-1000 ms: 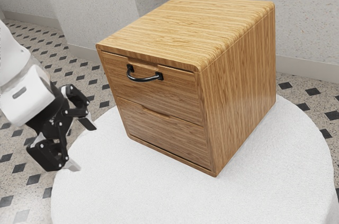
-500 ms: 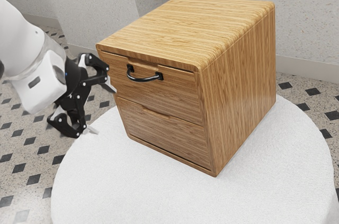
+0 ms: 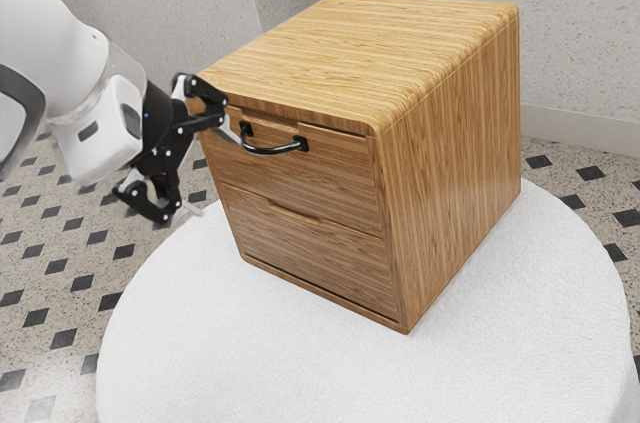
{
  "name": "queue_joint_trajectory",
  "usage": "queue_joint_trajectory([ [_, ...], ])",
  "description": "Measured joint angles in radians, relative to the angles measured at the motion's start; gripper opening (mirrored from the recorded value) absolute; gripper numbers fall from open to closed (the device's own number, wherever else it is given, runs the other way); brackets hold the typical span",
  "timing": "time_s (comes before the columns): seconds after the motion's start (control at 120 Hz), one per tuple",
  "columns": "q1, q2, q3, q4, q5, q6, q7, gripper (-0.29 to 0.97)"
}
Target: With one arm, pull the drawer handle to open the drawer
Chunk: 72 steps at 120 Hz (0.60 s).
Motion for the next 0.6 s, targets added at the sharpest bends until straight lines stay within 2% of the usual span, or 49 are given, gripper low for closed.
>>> queue_joint_trajectory([
  [0.292,0.010,0.060,0.009,0.009,-0.008,0.042,0.050,0.68],
  [0.6,0.013,0.067,0.019,-0.001,-0.018,0.064,0.077,0.68],
])
